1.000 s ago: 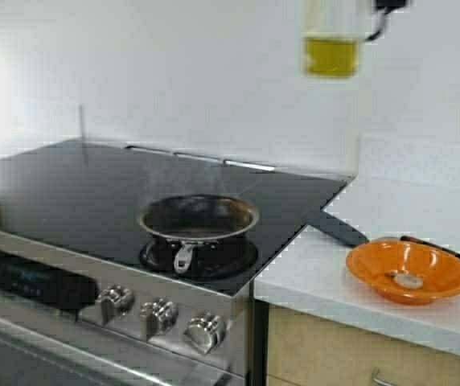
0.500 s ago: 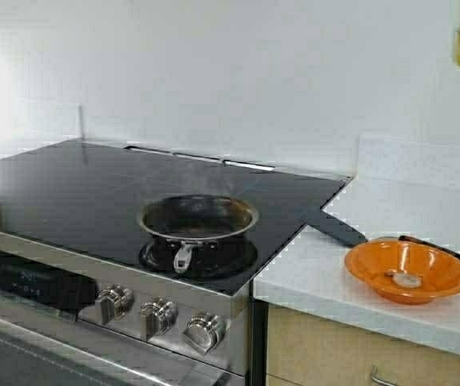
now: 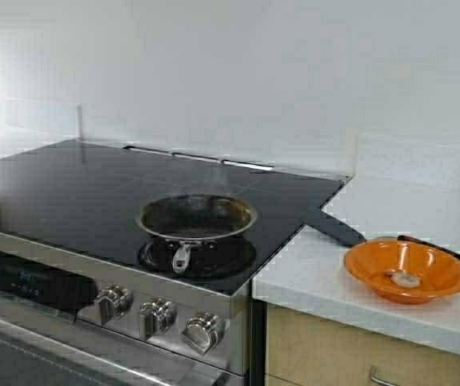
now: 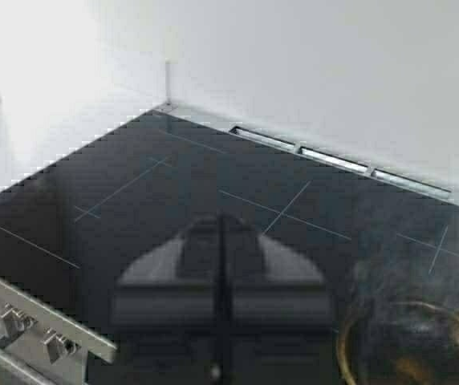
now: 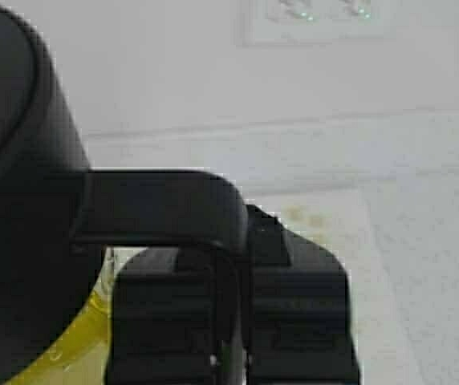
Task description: Add oil to the pan and cook the shrimp and serve it
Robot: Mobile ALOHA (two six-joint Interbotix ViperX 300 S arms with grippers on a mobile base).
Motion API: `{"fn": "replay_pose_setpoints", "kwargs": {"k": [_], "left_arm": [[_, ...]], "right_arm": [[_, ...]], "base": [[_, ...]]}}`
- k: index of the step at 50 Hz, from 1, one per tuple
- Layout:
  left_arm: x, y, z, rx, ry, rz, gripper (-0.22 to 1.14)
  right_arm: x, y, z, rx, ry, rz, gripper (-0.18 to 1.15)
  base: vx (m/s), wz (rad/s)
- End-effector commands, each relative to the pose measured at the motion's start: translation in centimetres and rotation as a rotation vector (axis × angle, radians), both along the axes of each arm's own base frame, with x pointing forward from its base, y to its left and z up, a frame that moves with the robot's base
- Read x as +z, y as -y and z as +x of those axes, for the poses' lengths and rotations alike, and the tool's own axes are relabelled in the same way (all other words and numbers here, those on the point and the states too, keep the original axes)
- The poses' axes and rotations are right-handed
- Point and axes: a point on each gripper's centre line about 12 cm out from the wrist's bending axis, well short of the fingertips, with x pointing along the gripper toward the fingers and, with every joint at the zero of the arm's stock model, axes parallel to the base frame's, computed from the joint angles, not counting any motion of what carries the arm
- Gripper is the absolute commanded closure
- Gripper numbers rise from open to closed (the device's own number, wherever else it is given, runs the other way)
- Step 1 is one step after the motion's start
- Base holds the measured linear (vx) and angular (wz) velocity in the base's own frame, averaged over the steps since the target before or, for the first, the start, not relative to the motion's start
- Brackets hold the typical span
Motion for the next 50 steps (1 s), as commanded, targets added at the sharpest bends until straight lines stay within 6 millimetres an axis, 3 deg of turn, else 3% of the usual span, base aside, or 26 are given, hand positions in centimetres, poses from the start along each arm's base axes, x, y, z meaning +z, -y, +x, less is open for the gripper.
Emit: {"fn": "replay_pose_setpoints", "kwargs": {"k": [1,14,24,50], "left_arm": [[0.1,0.0,0.2,-0.001,0.005,0.004,0.89],[-0.1,0.0,0.5,0.0,-0.011,0.011,0.89],[-0.3,0.0,0.6,0.0,-0.02,0.011,0.89],[-0.5,0.0,0.6,0.0,-0.024,0.005,0.89]], "right_arm": [[0.7,2.6,1.5,-0.072,0.097,-0.054,0.9],[-5.8,4.6,2.4,-0.079,0.164,-0.05,0.9],[-7.8,5.1,4.0,0.005,0.186,-0.092,0.9],[-13.5,6.6,5.2,-0.007,0.145,-0.074,0.9]], "base": [[0.0,0.0],[0.0,0.0],[0.0,0.0],[0.0,0.0]]}}
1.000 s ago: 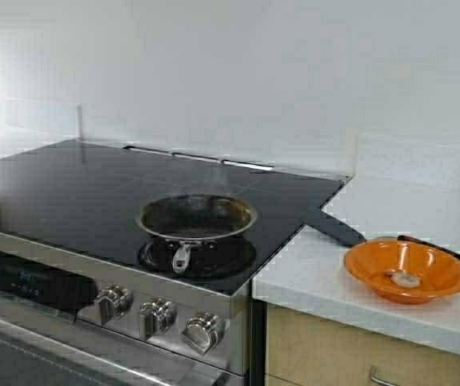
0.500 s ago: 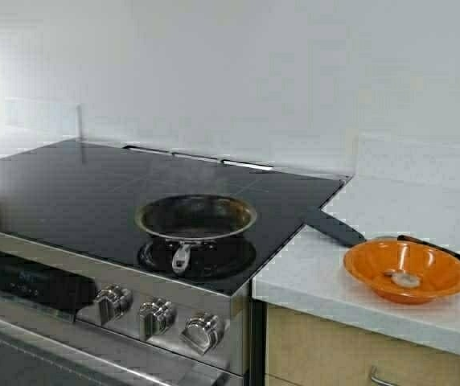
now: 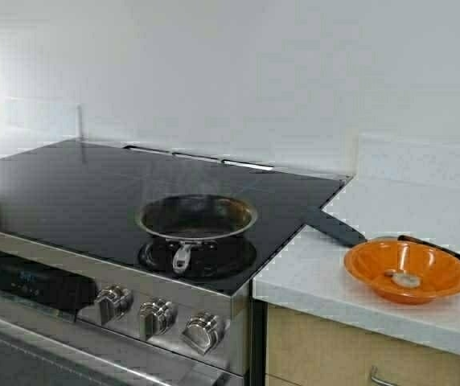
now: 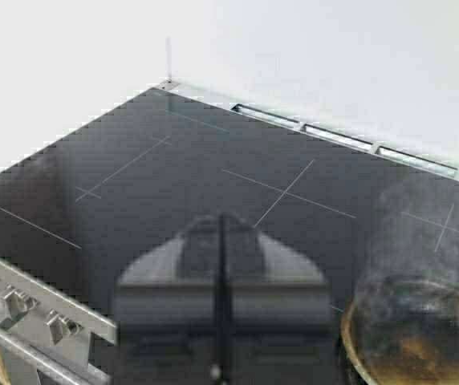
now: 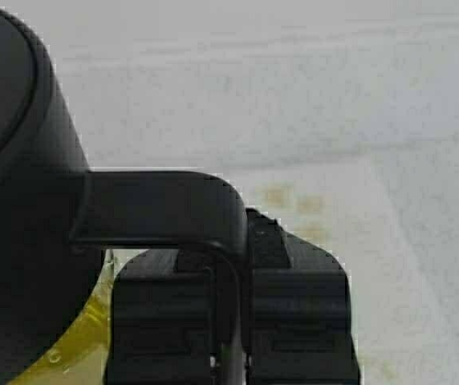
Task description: Add oil to the pan and cook the shrimp and serve it
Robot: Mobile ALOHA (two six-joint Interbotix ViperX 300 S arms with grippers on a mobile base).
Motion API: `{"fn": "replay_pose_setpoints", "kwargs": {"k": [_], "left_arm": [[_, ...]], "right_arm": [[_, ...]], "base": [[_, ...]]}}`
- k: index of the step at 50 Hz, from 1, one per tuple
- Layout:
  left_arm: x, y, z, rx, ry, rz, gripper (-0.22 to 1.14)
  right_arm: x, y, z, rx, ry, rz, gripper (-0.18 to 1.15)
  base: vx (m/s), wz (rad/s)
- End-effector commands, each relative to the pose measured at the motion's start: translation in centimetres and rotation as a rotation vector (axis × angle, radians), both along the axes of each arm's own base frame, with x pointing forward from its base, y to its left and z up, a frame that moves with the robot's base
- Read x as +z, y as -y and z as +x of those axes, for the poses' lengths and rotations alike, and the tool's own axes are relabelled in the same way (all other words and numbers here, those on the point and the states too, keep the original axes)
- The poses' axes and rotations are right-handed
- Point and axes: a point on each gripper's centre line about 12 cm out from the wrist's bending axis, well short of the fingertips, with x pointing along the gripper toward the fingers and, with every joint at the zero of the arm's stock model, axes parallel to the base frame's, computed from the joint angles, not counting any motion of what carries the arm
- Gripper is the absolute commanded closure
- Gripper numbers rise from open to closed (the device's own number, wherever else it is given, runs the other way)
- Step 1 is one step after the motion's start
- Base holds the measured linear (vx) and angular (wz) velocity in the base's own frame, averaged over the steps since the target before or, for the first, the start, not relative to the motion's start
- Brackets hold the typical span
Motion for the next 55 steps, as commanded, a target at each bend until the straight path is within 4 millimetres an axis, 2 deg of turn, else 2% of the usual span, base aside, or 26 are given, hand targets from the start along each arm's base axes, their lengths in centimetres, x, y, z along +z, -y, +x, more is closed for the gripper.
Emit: {"fn": "replay_pose_setpoints", "kwargs": {"k": [1,15,30,35,42,46,49,55], "left_arm": [[0.4,0.0,0.2,0.001,0.011,-0.003,0.89],[0.3,0.0,0.2,0.0,0.009,-0.003,0.89],[0.3,0.0,0.2,0.0,0.006,-0.009,0.89],[0.3,0.0,0.2,0.002,0.006,-0.009,0.89],[0.3,0.0,0.2,0.002,0.006,-0.011,0.89],[0.3,0.0,0.2,0.002,0.006,-0.012,0.89],[0.3,0.0,0.2,0.002,0.006,-0.012,0.89],[0.3,0.0,0.2,0.002,0.006,-0.012,0.89]], "right_arm": [[2.3,0.6,1.4,-0.006,0.079,-0.028,0.9],[0.0,0.5,1.2,-0.007,0.053,-0.013,0.9],[-0.7,0.9,1.1,-0.004,0.014,0.029,0.85],[-1.0,1.3,0.7,-0.002,-0.024,0.07,0.71],[-1.6,2.2,0.0,-0.013,-0.064,0.119,0.38],[-1.9,2.5,-0.3,-0.017,-0.076,0.131,0.24],[-1.9,2.7,-0.5,-0.021,-0.079,0.136,0.2],[-2.0,2.9,-0.7,-0.022,-0.096,0.153,0.2]], "base": [[0.0,0.0],[0.0,0.0],[0.0,0.0],[0.0,0.0],[0.0,0.0],[0.0,0.0],[0.0,0.0],[0.0,0.0]]}}
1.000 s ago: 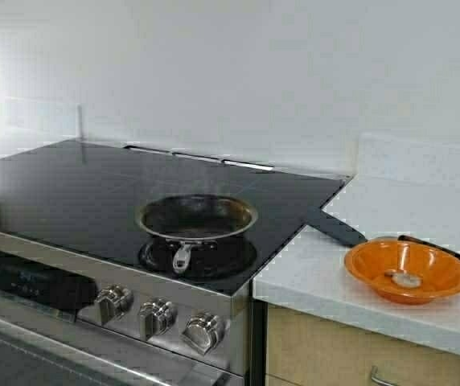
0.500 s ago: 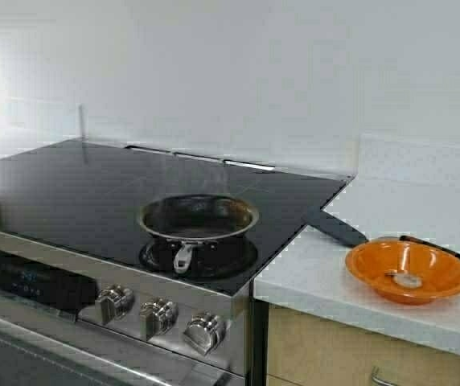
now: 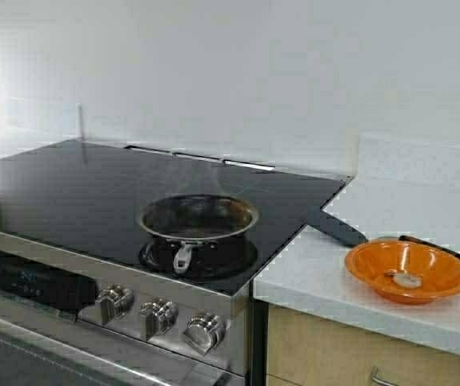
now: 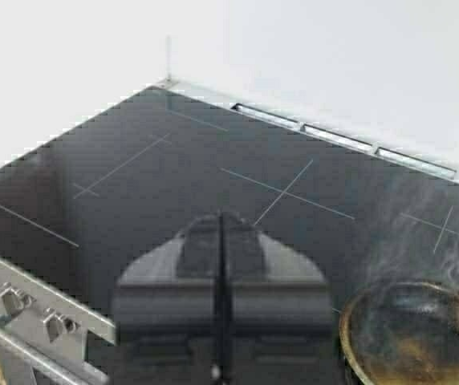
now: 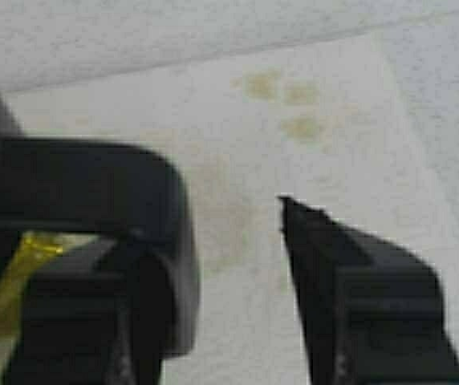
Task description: Add oil to the pan and cook the shrimp and serve it
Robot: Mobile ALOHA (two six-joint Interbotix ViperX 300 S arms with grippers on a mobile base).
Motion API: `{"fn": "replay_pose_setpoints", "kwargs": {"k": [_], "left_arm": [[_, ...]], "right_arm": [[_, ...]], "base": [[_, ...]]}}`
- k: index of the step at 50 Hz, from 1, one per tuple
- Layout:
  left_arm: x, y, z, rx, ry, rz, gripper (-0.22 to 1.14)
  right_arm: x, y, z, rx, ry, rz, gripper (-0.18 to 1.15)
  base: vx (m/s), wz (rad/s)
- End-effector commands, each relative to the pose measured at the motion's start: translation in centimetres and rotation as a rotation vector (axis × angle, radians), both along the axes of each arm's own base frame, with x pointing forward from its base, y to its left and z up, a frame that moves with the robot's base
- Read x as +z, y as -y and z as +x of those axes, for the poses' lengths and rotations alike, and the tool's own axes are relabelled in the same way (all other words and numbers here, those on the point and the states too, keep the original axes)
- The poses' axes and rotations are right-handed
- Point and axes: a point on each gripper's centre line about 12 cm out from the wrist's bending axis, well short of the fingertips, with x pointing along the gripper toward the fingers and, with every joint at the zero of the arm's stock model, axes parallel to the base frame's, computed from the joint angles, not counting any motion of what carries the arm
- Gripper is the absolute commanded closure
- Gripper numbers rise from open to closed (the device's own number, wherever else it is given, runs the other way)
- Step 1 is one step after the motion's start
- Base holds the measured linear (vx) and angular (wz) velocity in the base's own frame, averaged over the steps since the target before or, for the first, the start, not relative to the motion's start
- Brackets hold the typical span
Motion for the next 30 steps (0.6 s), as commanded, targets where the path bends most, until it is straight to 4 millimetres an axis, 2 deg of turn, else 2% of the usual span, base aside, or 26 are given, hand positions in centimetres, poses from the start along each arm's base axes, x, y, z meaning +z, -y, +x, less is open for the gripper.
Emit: {"fn": "replay_pose_setpoints", "kwargs": {"k": [1,19,30], "left_arm": [[0.3,0.0,0.2,0.001,0.006,0.0,0.89],[0.2,0.0,0.2,0.0,0.005,0.001,0.89],[-0.1,0.0,0.1,0.0,-0.005,0.0,0.89]], "right_arm": [[2.5,0.9,0.3,-0.006,0.028,-0.012,0.2],[2.7,0.6,-0.2,-0.002,0.004,0.012,0.2],[2.7,-0.1,-1.5,0.0,-0.032,0.035,0.2]], "base": [[0.0,0.0],[0.0,0.0],[0.0,0.0]]}}
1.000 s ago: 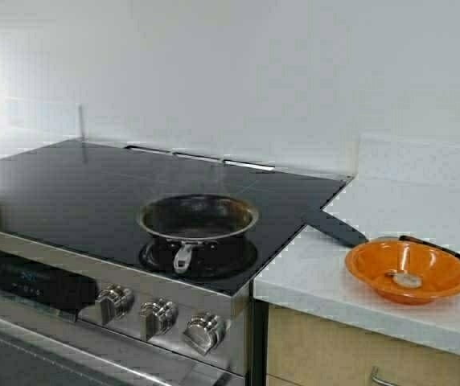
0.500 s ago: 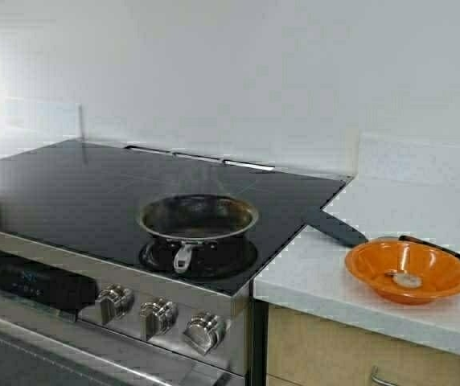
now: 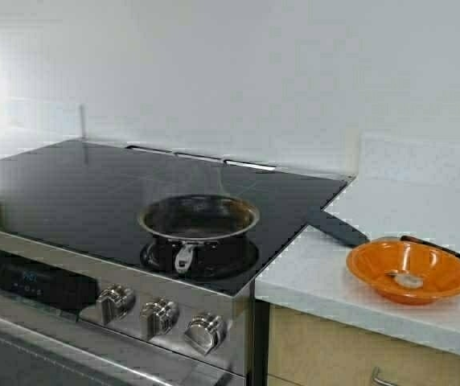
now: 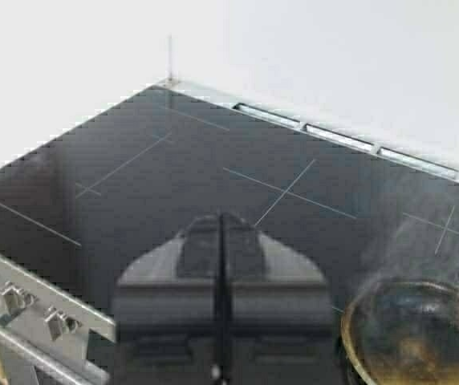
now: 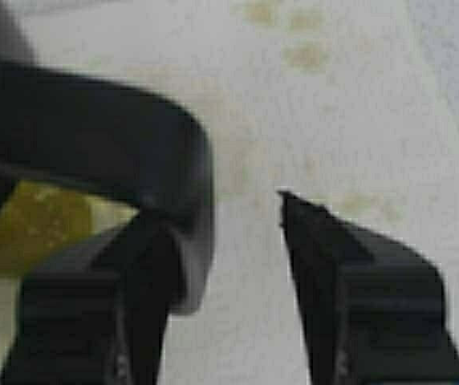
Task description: Add oil to the pan and cook the shrimp and serve it
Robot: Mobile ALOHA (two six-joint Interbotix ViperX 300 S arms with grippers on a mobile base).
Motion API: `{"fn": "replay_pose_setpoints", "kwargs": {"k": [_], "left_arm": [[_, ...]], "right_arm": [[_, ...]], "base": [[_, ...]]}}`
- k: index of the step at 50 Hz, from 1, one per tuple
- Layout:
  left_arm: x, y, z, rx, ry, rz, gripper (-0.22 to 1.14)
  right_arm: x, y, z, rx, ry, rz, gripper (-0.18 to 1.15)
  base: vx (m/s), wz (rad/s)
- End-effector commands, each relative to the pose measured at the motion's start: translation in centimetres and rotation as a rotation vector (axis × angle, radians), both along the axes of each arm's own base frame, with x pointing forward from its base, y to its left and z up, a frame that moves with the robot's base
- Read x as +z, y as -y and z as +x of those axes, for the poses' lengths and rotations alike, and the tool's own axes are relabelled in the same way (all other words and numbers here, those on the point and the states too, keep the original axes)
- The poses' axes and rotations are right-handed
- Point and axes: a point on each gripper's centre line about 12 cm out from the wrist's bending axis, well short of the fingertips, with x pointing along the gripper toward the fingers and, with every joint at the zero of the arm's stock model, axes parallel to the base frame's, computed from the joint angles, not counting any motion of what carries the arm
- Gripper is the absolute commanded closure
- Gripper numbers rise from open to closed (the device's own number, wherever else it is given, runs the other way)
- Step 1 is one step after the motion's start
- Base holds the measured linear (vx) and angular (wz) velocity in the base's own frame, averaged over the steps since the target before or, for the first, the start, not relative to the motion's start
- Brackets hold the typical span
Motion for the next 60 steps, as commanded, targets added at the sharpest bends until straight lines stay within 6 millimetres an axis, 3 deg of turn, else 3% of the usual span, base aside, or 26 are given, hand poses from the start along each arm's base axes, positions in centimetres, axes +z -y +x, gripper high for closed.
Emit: {"fn": "replay_pose_setpoints", "kwargs": {"k": [1,18,36,60], "left_arm": [[-0.1,0.0,0.1,0.001,-0.003,0.0,0.89],[-0.5,0.0,0.0,0.0,-0.015,-0.001,0.89],[-0.6,0.0,0.0,0.0,-0.018,-0.001,0.89],[-0.4,0.0,-0.1,0.001,-0.012,-0.009,0.89]], "right_arm": [[3.7,0.6,0.0,-0.008,0.041,-0.025,0.2],[5.0,0.0,-0.4,-0.005,0.042,-0.02,0.2],[5.5,-3.9,0.3,0.065,0.019,-0.003,0.2],[7.3,-5.7,-1.9,0.077,-0.015,0.025,0.2]], "base": [[0.0,0.0],[0.0,0.0],[0.0,0.0],[0.0,0.0]]}}
